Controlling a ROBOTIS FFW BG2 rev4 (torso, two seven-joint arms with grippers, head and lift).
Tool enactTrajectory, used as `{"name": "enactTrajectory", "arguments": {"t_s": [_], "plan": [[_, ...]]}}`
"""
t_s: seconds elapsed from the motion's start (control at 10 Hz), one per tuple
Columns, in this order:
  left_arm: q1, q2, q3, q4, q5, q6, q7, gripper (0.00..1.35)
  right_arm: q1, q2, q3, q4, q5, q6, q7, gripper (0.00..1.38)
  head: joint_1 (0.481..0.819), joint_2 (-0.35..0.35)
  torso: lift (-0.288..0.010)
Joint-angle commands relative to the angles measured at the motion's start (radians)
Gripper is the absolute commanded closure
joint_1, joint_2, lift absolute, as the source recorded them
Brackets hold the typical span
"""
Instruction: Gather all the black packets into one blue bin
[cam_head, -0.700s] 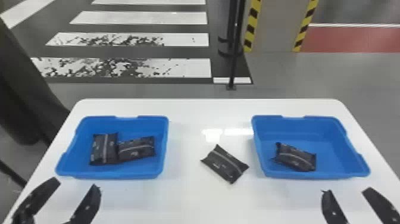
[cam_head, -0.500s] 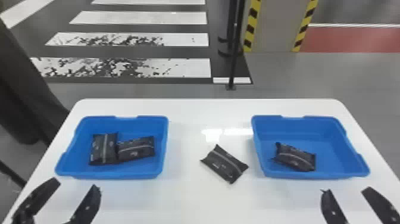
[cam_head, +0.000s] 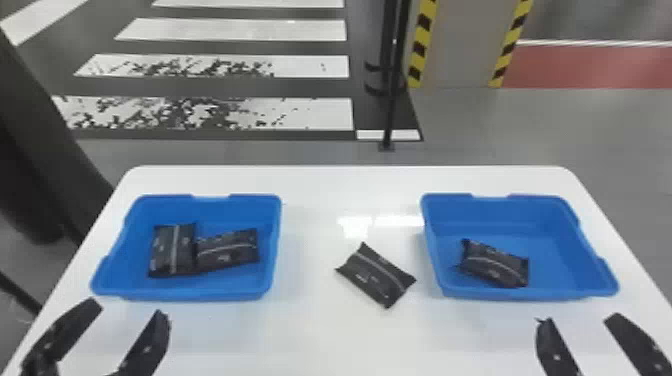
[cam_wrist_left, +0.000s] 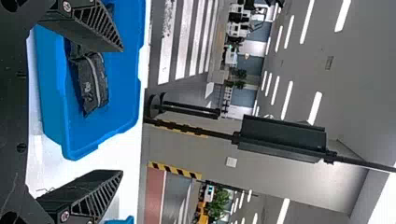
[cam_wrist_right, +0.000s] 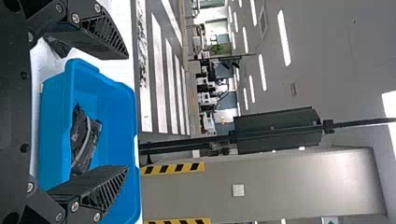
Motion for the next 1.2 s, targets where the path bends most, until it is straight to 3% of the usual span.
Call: {"name": "enactTrajectory", "arguments": {"t_s": [0.0, 0.3, 0.7, 0.9, 1.1], "plan": [[-0.007, 0.004, -0.007, 0.001, -0.004, 0.015, 0.0, 0.09, 0.0, 0.004, 0.0, 0.004, -0.011, 0.0, 0.0, 0.19, 0.695, -0.002, -0.11], [-0.071, 0.018, -0.025, 0.011, -0.048, 0.079, 0.0, 0.09, 0.0, 0.004, 0.0, 0.004, -0.011, 0.002, 0.0, 0.19, 0.695, -0.017, -0.11], [-0.267, 0.07, -0.111, 0.065, -0.217, 0.288, -0.026, 0.09, -0.002, 0.004, 0.0, 0.009, -0.017, 0.005, 0.0, 0.19, 0.695, -0.079, -0.11], [-0.437, 0.121, -0.217, 0.193, -0.235, 0.371, -0.044, 0.09, -0.005, 0.004, 0.0, 0.011, -0.019, 0.007, 0.0, 0.19, 0.695, -0.103, -0.11], [-0.611, 0.19, -0.38, 0.301, -0.171, 0.413, -0.046, 0.09, -0.015, 0.004, 0.008, 0.021, -0.021, 0.007, 0.0, 0.19, 0.695, -0.166, -0.11]]}}
